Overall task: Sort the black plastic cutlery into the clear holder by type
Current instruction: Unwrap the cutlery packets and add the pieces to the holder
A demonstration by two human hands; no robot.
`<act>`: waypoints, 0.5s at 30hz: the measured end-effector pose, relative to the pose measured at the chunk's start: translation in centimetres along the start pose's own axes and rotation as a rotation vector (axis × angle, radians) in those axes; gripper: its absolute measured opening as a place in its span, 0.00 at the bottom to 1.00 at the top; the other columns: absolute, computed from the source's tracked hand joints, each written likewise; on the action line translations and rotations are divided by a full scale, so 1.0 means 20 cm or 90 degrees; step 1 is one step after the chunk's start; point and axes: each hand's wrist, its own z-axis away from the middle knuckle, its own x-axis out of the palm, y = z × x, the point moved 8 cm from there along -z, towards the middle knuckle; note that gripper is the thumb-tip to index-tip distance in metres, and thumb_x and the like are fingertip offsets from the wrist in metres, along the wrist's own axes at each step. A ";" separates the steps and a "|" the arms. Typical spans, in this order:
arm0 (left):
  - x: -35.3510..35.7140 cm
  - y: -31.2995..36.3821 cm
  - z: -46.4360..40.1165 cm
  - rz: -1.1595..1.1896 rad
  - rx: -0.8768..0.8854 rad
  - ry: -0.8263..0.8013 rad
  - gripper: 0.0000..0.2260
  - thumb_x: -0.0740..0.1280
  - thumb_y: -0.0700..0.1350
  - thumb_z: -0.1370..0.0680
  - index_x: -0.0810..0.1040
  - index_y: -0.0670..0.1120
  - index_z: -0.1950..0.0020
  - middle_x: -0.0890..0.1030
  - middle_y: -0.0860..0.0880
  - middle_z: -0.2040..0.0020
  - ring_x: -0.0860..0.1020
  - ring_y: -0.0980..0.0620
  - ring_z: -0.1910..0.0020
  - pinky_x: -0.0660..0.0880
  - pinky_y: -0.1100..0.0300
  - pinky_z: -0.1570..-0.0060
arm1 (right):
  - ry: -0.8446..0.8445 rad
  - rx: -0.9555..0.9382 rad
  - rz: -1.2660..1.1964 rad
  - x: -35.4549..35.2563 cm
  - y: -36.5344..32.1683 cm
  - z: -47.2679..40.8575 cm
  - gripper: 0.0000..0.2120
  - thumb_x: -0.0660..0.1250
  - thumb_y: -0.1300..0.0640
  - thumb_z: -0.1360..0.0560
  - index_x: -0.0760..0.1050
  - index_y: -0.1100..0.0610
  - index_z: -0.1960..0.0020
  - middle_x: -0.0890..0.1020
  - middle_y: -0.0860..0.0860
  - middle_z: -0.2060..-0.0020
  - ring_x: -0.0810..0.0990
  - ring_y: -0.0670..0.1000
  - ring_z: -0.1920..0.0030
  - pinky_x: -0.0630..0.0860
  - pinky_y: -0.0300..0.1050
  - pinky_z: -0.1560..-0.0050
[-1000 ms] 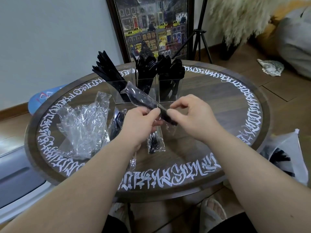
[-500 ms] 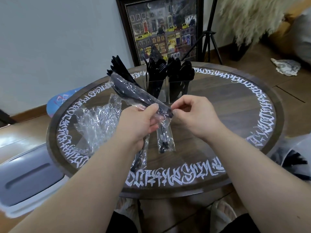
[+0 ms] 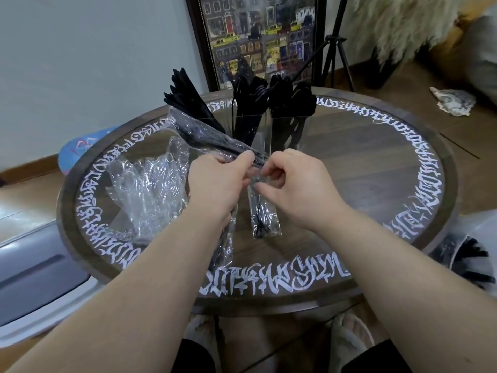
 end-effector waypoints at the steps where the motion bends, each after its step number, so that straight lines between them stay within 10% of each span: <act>1: 0.00 0.00 -0.01 0.005 -0.003 -0.002 0.16 0.72 0.38 0.29 0.74 0.44 0.75 0.82 0.41 0.70 0.84 0.45 0.64 0.80 0.52 0.58 | 0.000 0.002 -0.001 0.01 0.00 0.00 0.08 0.73 0.52 0.30 0.72 0.49 0.59 0.72 0.44 0.63 0.73 0.46 0.61 0.73 0.44 0.56; 15: -0.01 -0.02 -0.05 -0.049 0.022 -0.039 0.10 0.73 0.44 0.27 0.80 0.46 0.68 0.84 0.47 0.67 0.84 0.48 0.61 0.80 0.52 0.56 | 0.016 0.177 -0.240 0.02 0.13 -0.03 0.09 0.70 0.62 0.29 0.77 0.51 0.66 0.79 0.45 0.70 0.75 0.44 0.67 0.75 0.43 0.61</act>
